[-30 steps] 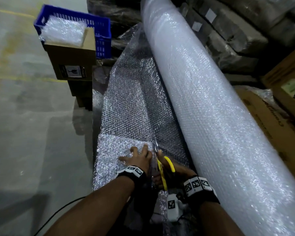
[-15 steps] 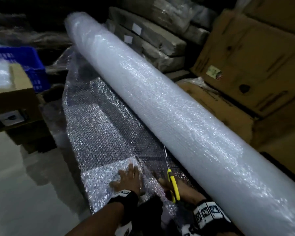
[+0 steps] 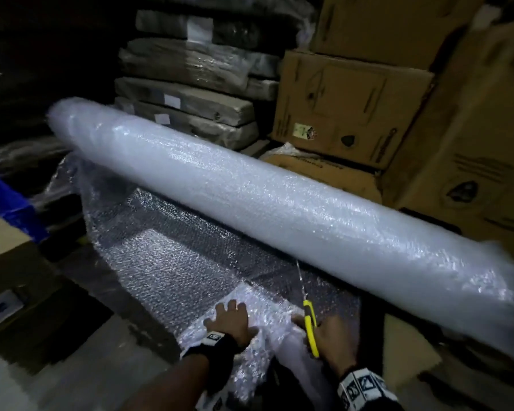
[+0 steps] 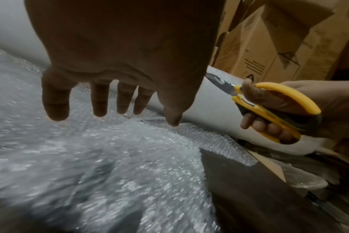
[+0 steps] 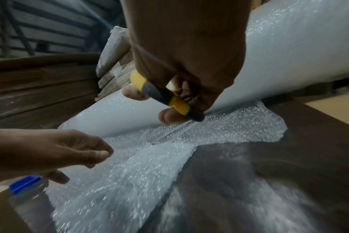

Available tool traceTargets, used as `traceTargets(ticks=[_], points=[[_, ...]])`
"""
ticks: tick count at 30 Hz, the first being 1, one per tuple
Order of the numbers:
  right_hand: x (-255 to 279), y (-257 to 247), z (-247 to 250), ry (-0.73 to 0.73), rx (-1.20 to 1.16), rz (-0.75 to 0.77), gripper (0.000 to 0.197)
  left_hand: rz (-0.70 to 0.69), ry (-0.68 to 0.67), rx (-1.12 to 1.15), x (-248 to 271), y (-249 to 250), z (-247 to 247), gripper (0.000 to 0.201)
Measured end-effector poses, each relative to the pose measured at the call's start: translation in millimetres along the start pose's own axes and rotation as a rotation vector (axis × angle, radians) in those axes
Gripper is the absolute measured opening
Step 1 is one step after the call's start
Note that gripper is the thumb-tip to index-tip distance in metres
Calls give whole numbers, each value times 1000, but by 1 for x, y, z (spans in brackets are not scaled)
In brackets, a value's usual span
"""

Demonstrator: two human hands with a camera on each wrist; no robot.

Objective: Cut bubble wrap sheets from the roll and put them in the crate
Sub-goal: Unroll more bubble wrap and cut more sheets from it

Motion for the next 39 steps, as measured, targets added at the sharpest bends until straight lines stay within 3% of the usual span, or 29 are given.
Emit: traceTargets(ticks=[4, 8, 13, 16, 21, 28, 32, 39], points=[[30, 8, -33, -43, -36, 50, 38, -73, -9, -72, 22, -54, 5, 60], [61, -16, -52, -102, -77, 1, 23, -147, -11, -162, 36, -107, 13, 55], [81, -57, -82, -43, -154, -125, 53, -252, 0, -245, 31, -164, 27, 43], [86, -96, -98, 42, -154, -158, 57, -316, -16, -343, 15, -185, 47, 41], [73, -135, -159, 131, -383, -342, 56, -568, -13, -580, -29, -202, 73, 40], [109, -208, -253, 411, -1147, -475, 30, -940, -84, -763, -42, -215, 66, 46], [141, -238, -293, 395, -1295, -616, 49, -1064, -43, -767, -48, -217, 61, 40], [138, -277, -342, 239, -1366, -797, 51, -1162, 26, -770, -68, -213, 41, 32]])
Point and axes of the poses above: each hand's wrist, its own x-axis away from the middle knuckle, its own z-axis out of the back of the hand, y = z × x, the point moved 5 cm from there along -x, towards the middle knuckle, and after that the axes turned 8 degrees about -y, right-handed, at the moved point
